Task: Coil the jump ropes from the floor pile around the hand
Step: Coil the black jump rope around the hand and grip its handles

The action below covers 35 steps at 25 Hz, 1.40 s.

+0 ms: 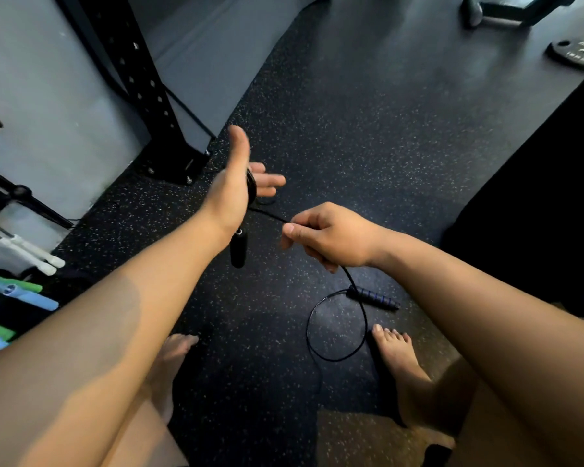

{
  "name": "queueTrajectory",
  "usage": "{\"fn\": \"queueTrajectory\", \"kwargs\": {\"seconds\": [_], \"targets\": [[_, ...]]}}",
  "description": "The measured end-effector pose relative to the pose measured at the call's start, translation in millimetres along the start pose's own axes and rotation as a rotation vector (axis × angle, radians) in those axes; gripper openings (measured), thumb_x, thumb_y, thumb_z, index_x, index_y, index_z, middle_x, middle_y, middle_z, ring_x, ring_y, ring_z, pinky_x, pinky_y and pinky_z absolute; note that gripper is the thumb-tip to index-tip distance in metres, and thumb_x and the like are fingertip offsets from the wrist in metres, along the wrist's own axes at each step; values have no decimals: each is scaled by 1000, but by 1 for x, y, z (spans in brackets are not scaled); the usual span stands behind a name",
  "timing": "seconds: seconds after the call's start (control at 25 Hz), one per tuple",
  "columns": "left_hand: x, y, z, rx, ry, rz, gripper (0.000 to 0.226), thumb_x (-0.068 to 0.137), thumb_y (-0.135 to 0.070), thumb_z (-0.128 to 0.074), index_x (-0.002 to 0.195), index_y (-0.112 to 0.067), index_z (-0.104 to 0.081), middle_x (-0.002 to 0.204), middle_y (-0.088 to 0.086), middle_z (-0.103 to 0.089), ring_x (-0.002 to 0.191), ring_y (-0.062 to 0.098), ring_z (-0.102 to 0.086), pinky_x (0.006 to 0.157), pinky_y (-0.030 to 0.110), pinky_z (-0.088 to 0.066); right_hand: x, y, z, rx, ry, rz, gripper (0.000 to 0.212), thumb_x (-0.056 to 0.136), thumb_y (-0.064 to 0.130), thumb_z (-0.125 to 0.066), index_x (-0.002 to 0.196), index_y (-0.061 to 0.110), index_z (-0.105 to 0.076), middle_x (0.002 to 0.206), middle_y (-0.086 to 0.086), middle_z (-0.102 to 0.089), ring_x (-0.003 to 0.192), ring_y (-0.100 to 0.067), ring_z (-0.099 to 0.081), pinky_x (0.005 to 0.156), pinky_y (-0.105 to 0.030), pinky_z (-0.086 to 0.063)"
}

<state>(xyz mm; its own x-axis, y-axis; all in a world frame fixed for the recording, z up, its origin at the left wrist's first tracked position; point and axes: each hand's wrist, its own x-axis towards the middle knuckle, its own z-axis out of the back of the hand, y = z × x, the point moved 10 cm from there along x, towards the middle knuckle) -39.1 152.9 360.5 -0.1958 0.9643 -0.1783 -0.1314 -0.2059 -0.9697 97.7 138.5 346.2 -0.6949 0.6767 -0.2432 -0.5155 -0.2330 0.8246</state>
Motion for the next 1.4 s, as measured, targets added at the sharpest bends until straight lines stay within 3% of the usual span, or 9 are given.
{"fn": "queueTrajectory", "kwargs": {"seconds": [0.12,0.24,0.4,0.6,0.76,0.92,1.0,1.16,1.4], "targets": [[-11,16,-20,341,209,115,119,59,-105,-4,92,-19,-79,95,-2,-80,106,15,-70,121,50,-25,-3,11,19,-37,-111,60,36,102,41,-52,81,20,-73,57,-4,-49,44,-14,-44,41,-23,-38],[-33,28,-46,413,508,220,119,60,-101,1,77,-14,-78,85,13,-79,94,22,-75,119,49,-24,-7,13,37,-90,-220,129,38,100,43,-54,74,23,-71,50,7,-47,45,-6,-38,47,-23,-33],[-53,30,-68,272,757,302,119,71,-92,8,55,-3,-68,65,12,-67,70,35,-68,99,43,-44,-11,10,47,-160,-302,198,43,97,44,-59,74,8,-67,54,6,-45,48,-6,-38,49,-21,-31],[-60,12,-75,-18,884,273,117,64,-95,15,64,-7,-62,38,2,-45,48,28,-60,91,42,-51,-11,10,54,-228,-418,321,46,95,47,-59,68,10,-53,66,5,-46,61,-10,-43,58,-24,-34],[-59,-4,-70,-213,869,226,114,56,-97,17,64,-12,-59,37,-4,-41,47,26,-59,88,35,-51,-15,22,50,-325,-457,432,33,103,33,-46,79,13,-56,75,3,-50,72,-12,-45,72,-19,-35],[-55,-15,-65,-423,777,199,116,54,-99,16,67,-12,-59,41,-4,-41,50,24,-58,90,36,-50,-8,11,45,-387,-442,383,27,105,33,-41,104,18,-63,88,8,-58,83,-17,-52,83,-34,-43],[-49,-19,-61,-526,682,184,118,58,-101,13,74,-9,-60,48,-2,-44,57,26,-57,93,37,-49,-2,-3,40,-440,-405,265,25,103,40,-38,102,26,-59,90,10,-57,88,-21,-52,84,-45,-45],[-38,-20,-50,-704,515,138,122,65,-102,-1,97,-2,-62,70,5,-58,78,31,-65,99,39,-50,7,-37,20,-589,-193,15,18,103,40,-45,102,33,-62,100,8,-64,104,-23,-56,85,-40,-41],[-21,-20,-35,-829,317,30,126,75,-96,-5,130,8,-50,112,15,-63,113,31,-66,110,50,-48,3,-48,-19,-366,163,-102,18,97,25,-57,103,20,-73,84,8,-77,82,-11,-71,86,-36,-55]]}}
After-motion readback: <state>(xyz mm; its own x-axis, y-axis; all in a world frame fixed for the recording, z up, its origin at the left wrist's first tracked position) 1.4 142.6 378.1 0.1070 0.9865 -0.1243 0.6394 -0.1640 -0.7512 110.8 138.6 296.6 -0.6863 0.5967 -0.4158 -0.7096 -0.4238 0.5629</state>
